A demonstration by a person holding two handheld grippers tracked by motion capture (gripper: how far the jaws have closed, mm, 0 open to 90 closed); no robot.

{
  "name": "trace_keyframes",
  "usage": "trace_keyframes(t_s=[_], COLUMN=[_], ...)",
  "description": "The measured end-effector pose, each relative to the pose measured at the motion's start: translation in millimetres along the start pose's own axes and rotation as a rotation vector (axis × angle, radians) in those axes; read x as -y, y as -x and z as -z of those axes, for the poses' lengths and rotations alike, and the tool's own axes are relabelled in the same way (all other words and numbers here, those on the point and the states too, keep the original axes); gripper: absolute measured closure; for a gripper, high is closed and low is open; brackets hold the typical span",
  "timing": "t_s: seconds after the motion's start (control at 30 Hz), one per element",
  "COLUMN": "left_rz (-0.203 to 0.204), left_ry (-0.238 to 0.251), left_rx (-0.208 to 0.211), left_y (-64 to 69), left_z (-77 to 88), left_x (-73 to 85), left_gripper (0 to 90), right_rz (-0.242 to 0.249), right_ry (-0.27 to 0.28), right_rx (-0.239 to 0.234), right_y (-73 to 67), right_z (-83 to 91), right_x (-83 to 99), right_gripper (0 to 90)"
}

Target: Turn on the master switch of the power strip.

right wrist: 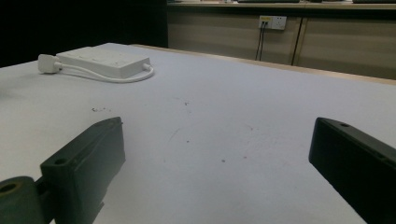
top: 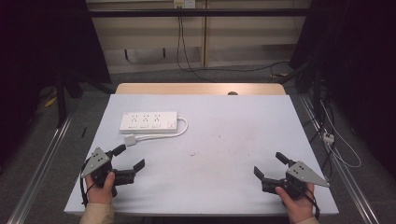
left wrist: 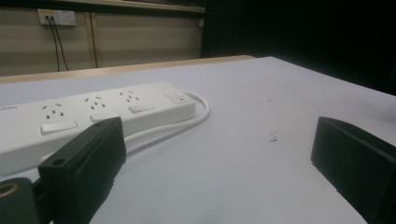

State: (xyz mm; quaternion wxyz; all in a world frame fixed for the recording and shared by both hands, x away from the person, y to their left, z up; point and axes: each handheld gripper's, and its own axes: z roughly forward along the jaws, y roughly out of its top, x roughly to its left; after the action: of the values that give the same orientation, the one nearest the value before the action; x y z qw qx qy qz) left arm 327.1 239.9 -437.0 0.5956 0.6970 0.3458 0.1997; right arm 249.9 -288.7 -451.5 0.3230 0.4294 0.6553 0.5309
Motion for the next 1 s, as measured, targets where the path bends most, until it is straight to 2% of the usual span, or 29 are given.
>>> trace_keyframes(t_s=[0.2,0.47,0.63,0.77,1.0], left_rz=[-0.012,-0.006,-0.007,0.008,0.002], left_ry=[-0.021,-0.020,-0.015,-0.013,-0.032], left_rx=[0.020,0.033,0.031,0.027,0.028], left_y=[1.0,5.9,5.9,4.9,5.3], left_z=[-6.4,-17.5,-21.3,-26.2,-36.4], left_x=[-1.0,-8.0,-10.8,-12.6,-13.9], left_gripper=[3.4,4.4,4.5,4.6,6.0], right_rz=[0.007,0.003,0.001,0.004,0.005], right_ry=[0.001,0.005,0.002,0.002,0.004], right_rx=[-0.006,-0.005,-0.002,-0.005,-0.007], right_y=[-1.1,-0.7,0.1,-0.2,0.4], right_z=[1.4,3.3,3.6,3.1,3.1], right_x=[-1.1,-1.0,-1.1,-1.2,-1.2], right_gripper=[3.1,3.1,3.1,3.1,3.1])
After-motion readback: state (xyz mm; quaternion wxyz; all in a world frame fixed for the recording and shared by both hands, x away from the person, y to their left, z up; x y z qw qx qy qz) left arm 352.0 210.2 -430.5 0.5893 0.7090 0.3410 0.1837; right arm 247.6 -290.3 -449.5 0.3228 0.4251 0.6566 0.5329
